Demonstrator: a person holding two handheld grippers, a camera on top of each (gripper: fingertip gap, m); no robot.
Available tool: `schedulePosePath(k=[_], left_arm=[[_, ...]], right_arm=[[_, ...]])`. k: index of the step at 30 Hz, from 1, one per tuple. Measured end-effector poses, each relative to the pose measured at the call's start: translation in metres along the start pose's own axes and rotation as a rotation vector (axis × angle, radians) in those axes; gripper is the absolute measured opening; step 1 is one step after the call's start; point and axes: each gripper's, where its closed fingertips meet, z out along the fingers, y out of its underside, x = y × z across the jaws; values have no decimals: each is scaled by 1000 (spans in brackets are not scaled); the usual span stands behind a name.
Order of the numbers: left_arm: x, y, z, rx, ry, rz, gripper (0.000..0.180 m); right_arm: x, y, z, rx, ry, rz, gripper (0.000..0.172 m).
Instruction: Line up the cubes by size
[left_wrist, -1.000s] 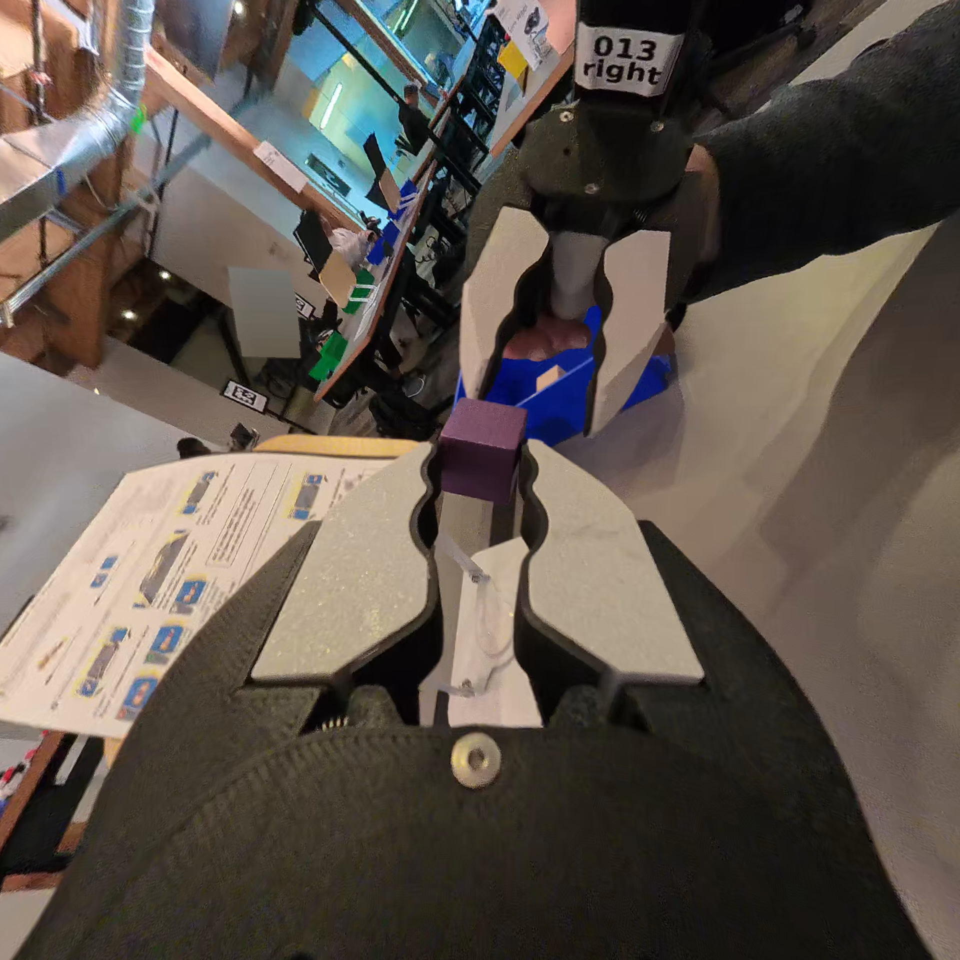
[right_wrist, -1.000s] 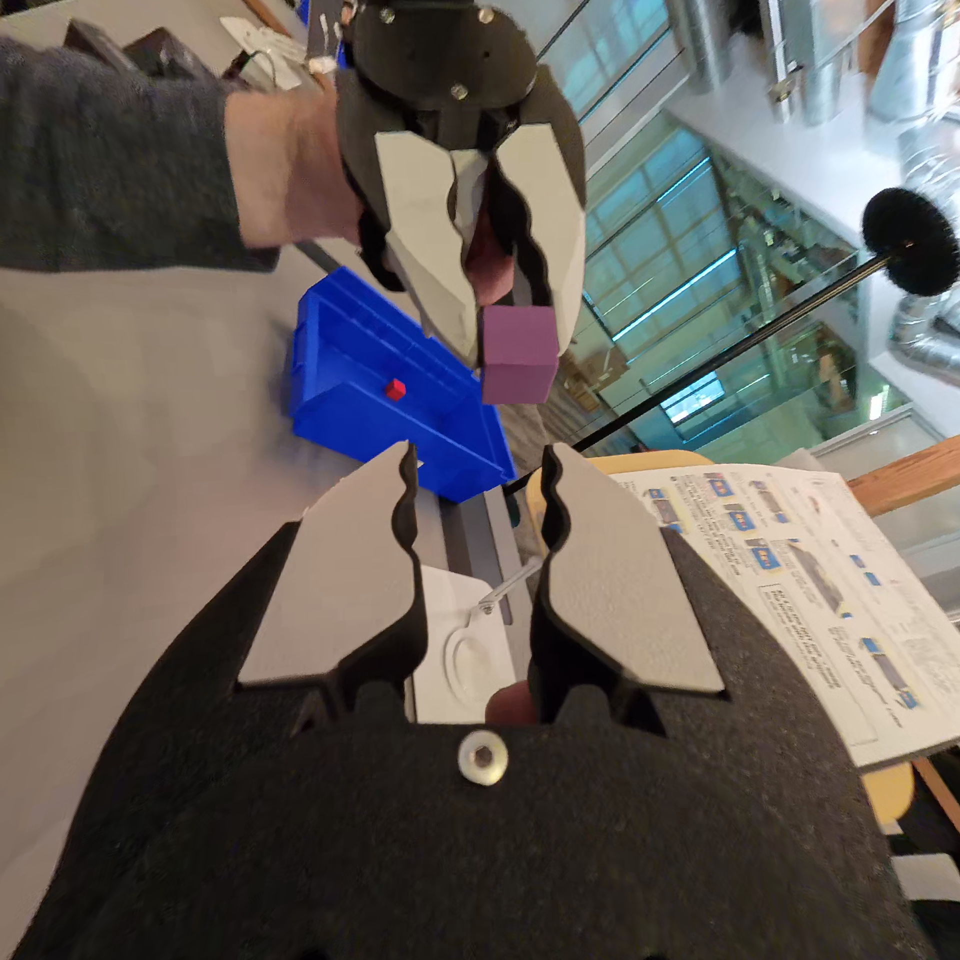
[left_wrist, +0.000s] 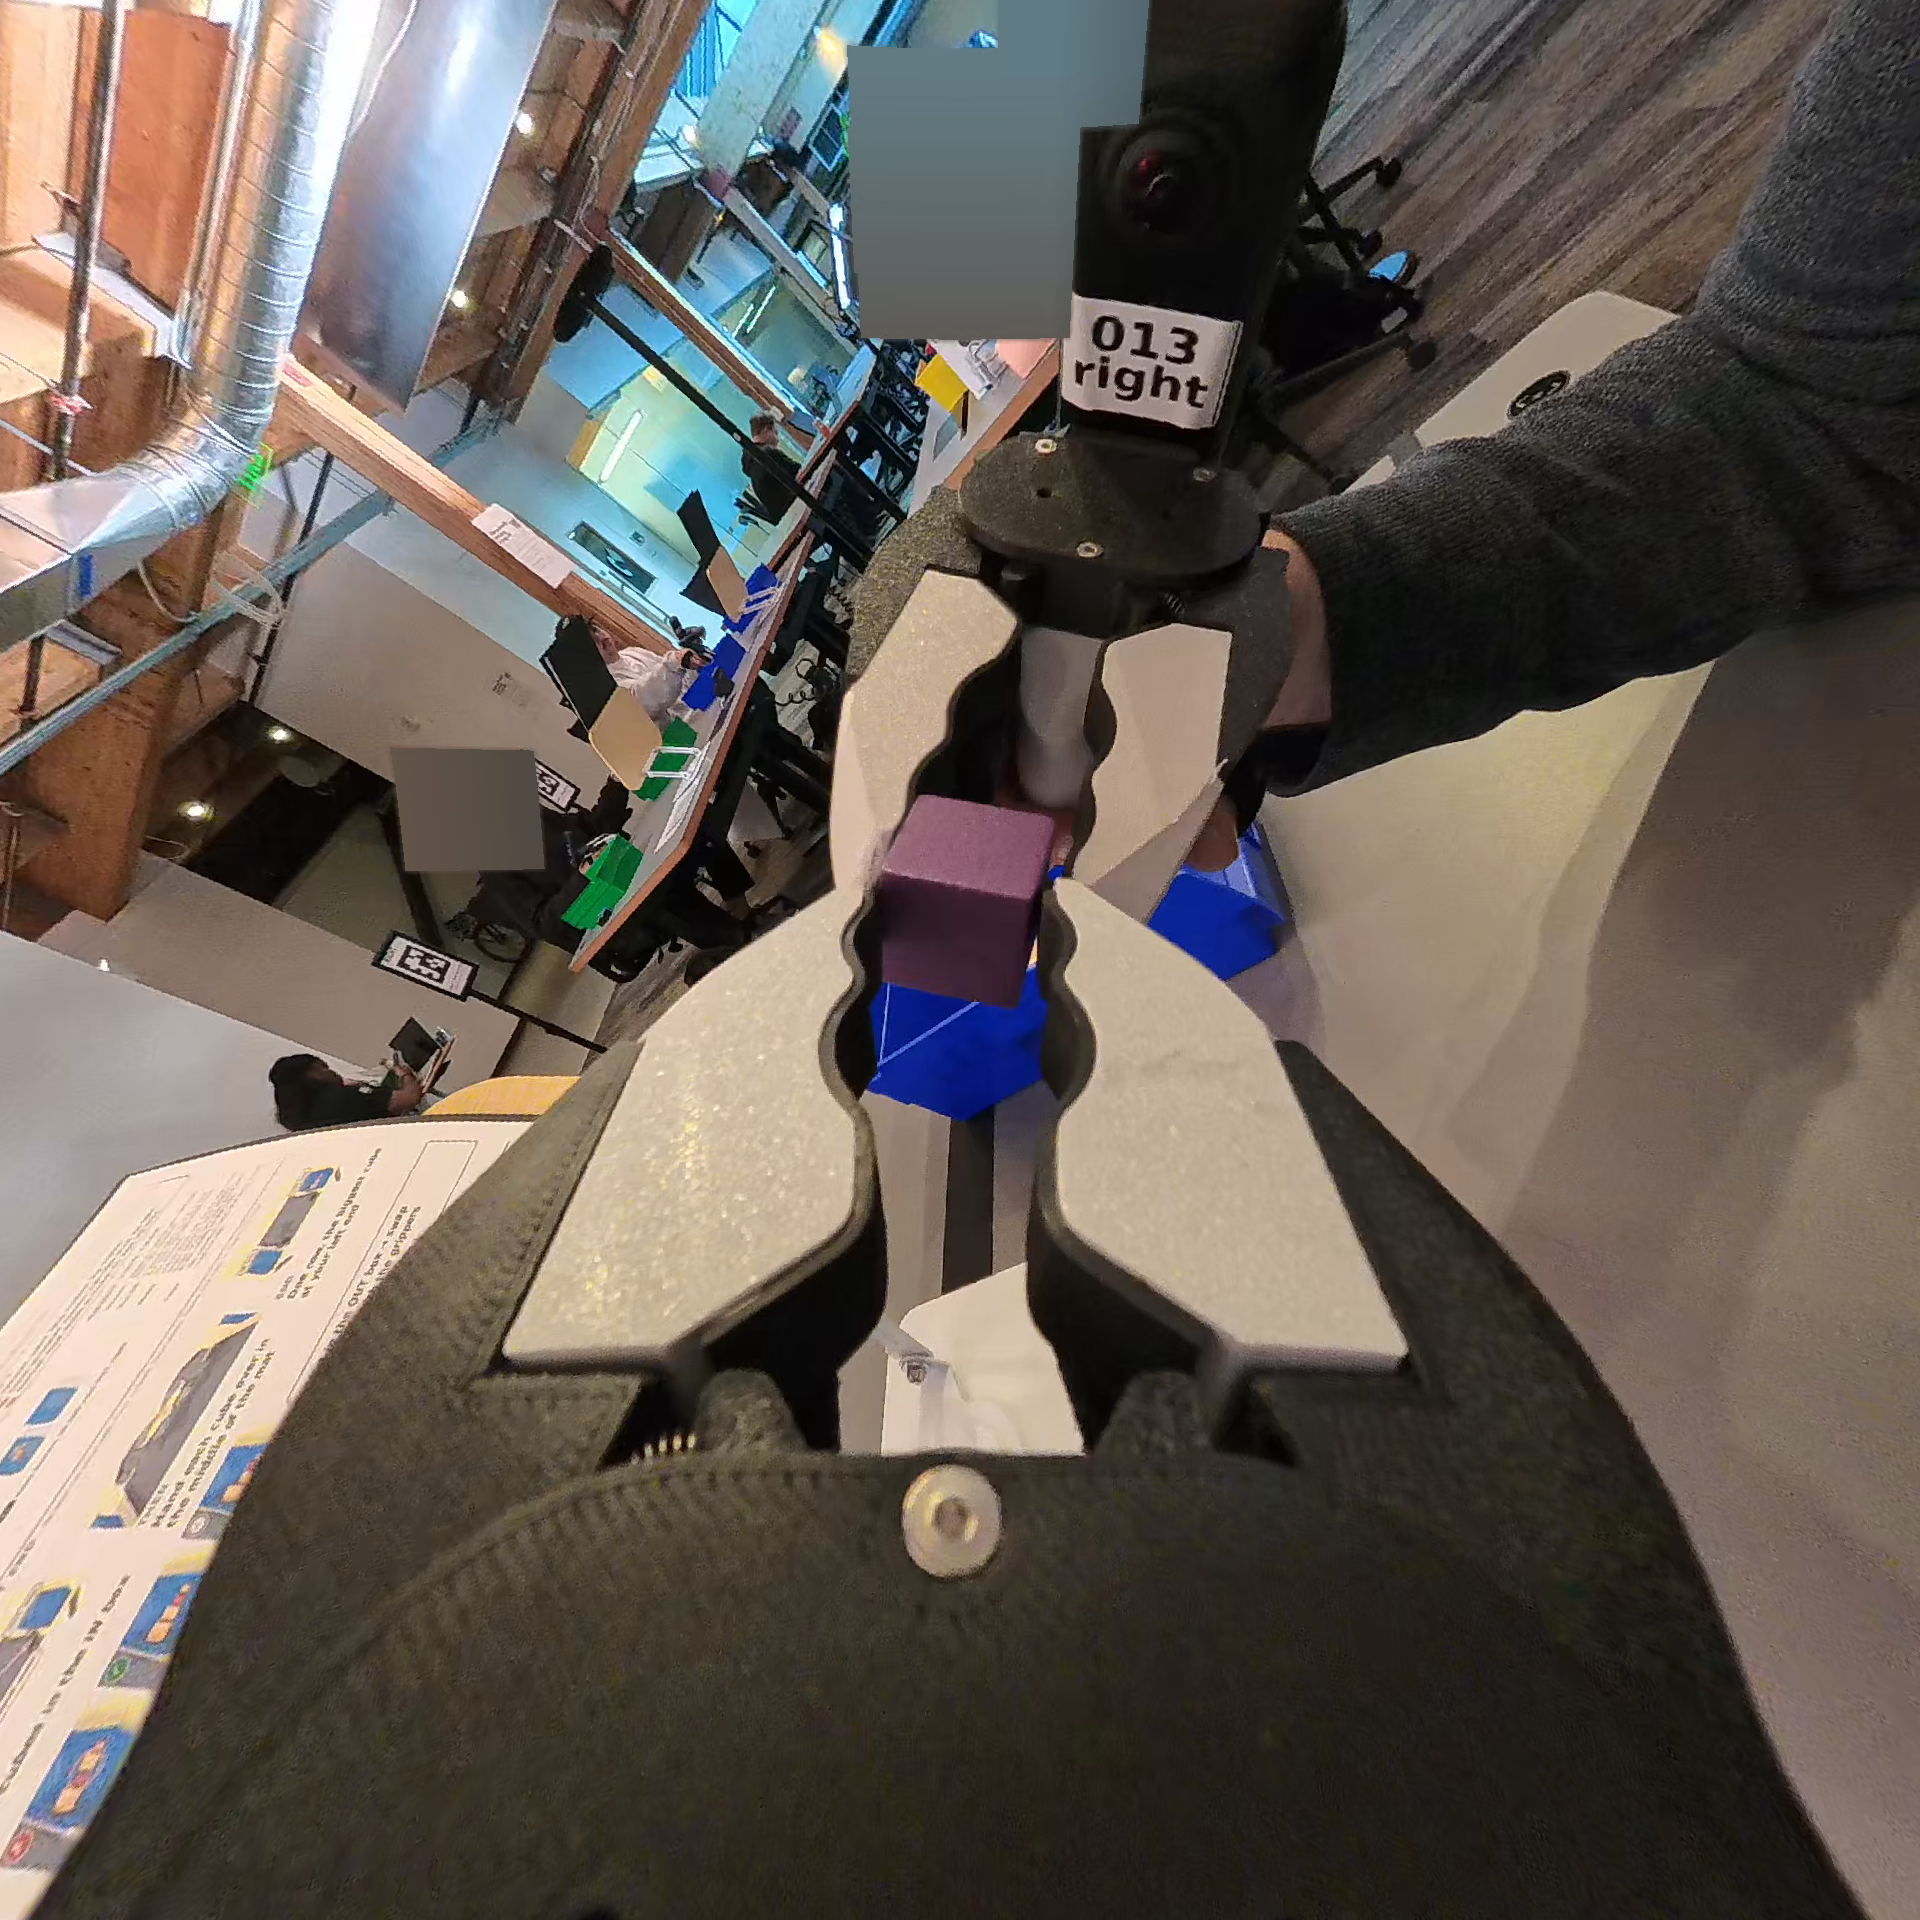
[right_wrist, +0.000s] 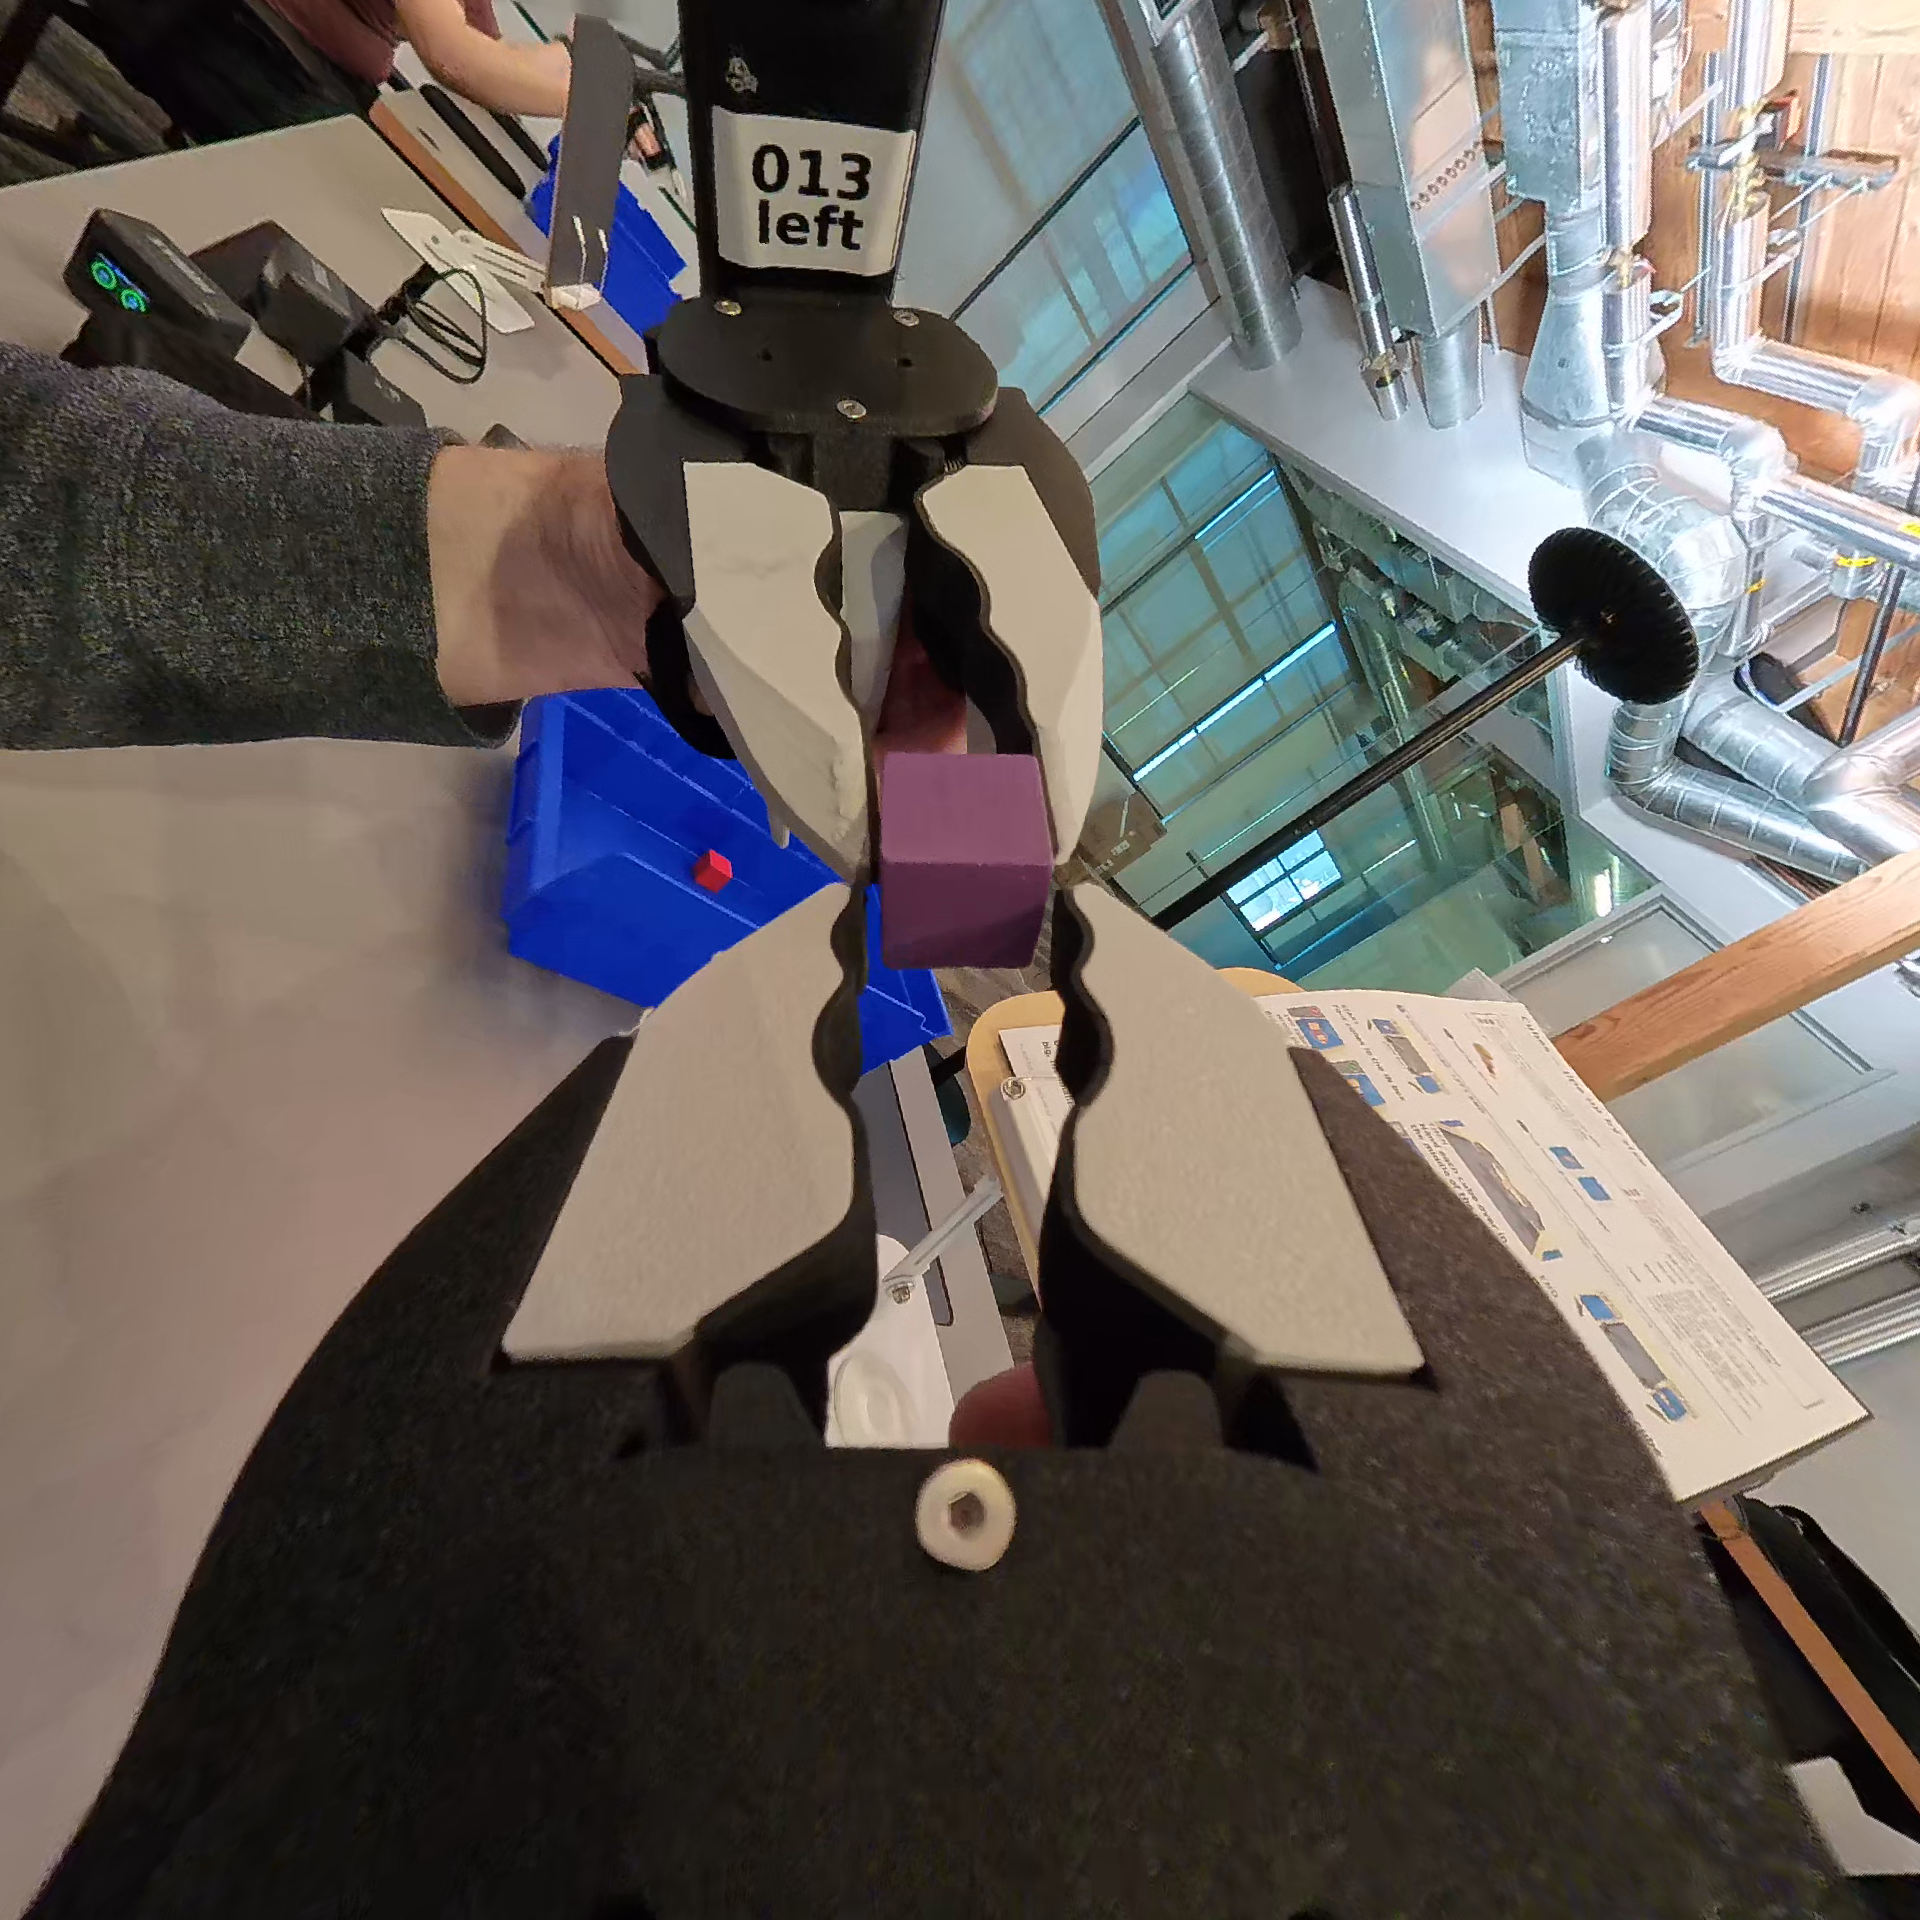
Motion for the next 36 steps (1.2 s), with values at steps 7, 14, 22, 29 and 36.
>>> schedulePosePath(k=[7, 14, 22, 29, 36], left_arm=[[0, -1, 0, 3, -1, 3, 27], [0, -2, -1, -11, 0, 1, 27], [-11, -15, -14, -5, -78, 33, 27], [-42, 0, -47, -113, -252, 56, 0], [-54, 7, -65, -135, -309, 41, 0]], right_arm=[[0, -1, -1, 2, -4, -2, 27], [0, -1, -1, -3, -9, -4, 27], [16, 5, -14, -34, 27, 2, 27], [76, 37, -85, -267, 150, -83, 27], [103, 153, -174, -804, 15, -110, 27]])
